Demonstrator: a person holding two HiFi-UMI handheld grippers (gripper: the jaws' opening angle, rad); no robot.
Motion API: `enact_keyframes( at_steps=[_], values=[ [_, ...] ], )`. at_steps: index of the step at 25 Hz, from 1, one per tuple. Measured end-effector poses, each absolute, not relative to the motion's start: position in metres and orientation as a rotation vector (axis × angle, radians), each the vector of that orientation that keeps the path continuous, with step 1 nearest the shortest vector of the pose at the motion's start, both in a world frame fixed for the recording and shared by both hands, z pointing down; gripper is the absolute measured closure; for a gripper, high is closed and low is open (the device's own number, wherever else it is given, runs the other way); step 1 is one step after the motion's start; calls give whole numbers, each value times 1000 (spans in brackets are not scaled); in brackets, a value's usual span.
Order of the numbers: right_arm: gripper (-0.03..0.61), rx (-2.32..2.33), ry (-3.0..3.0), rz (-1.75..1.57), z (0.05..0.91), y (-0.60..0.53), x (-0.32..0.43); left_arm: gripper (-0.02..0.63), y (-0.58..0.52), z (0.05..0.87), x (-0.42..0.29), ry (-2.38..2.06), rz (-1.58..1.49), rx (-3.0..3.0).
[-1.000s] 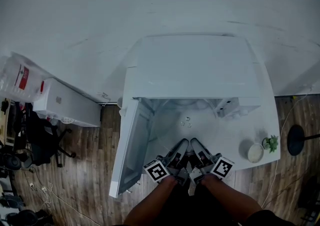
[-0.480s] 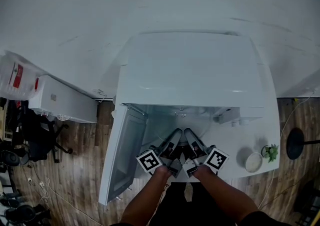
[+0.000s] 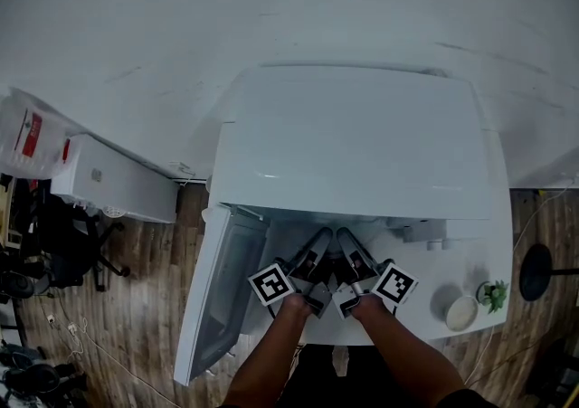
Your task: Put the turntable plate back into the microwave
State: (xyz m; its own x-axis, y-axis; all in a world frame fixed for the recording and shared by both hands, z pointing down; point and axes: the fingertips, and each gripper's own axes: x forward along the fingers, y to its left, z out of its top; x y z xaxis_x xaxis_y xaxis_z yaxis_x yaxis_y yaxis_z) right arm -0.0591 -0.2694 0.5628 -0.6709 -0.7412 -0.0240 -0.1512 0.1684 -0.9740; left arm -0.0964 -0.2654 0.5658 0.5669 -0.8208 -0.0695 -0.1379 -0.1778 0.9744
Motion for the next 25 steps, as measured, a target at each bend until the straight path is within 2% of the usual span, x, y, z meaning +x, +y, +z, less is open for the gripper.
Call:
enact_keyframes(
  at_steps=[17,25],
  values=[
    [495,-887,1996,-1509,552,-296,-49,543,-316,557,-93,-792,-819,1588],
    [489,-816,1816,-1560,551,-305,-44,513,-317,563,-85,-826,-748,1593]
  ],
)
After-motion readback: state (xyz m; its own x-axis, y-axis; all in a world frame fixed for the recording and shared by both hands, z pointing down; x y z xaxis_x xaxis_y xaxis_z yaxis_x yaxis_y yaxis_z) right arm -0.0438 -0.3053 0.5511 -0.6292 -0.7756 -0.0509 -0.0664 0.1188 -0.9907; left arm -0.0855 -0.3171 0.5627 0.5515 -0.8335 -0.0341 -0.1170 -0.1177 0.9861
